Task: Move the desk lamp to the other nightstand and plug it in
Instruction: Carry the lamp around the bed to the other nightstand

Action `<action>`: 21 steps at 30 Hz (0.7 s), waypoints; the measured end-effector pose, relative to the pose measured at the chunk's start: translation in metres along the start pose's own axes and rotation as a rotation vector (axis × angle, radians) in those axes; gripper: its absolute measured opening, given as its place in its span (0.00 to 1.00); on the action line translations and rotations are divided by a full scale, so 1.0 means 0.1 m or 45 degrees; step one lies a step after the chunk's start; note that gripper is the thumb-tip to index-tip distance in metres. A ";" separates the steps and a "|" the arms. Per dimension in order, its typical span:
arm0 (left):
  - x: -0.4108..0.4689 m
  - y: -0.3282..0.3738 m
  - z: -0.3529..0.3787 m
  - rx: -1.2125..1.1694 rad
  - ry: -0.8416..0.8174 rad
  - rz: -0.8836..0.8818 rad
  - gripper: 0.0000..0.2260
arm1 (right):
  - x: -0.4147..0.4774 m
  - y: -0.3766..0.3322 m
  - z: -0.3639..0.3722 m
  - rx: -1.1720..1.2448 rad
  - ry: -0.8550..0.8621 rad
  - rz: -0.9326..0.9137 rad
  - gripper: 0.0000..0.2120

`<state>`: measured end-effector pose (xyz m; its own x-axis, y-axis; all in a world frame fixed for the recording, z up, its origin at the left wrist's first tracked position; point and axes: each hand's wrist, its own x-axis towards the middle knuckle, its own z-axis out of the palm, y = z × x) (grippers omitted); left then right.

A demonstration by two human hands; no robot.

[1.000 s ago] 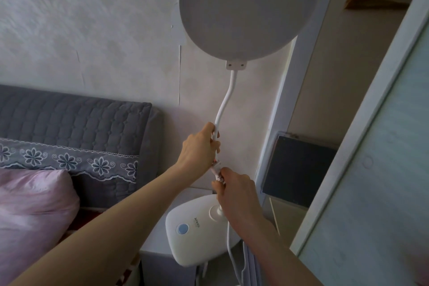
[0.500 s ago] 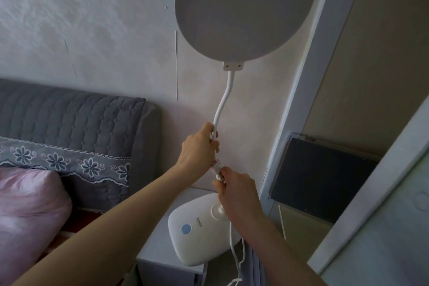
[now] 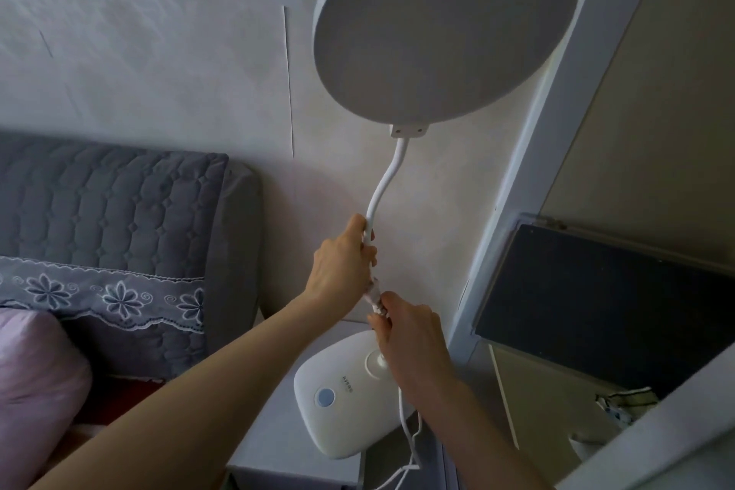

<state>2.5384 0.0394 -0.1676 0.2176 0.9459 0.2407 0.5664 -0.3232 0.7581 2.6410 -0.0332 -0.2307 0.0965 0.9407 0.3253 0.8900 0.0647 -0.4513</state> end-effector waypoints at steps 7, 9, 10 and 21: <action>0.33 -0.59 0.34 -0.004 0.006 -0.104 0.04 | 0.32 0.30 0.58 -0.011 -0.107 -0.045 0.08; 0.41 -0.82 0.49 0.003 0.034 -0.126 0.04 | 0.40 0.44 0.79 -0.001 -0.114 -0.071 0.08; 0.45 -0.94 0.57 0.006 0.044 -0.140 0.04 | 0.44 0.51 0.91 -0.001 -0.130 -0.079 0.08; 0.69 -2.26 1.44 0.011 0.109 -0.209 0.05 | 0.60 1.24 2.40 0.042 -0.155 -0.129 0.06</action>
<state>2.5399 0.1736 -0.4102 0.0534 0.9848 0.1654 0.5954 -0.1643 0.7865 2.6506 0.1109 -0.4664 -0.0495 0.9621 0.2682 0.8772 0.1703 -0.4488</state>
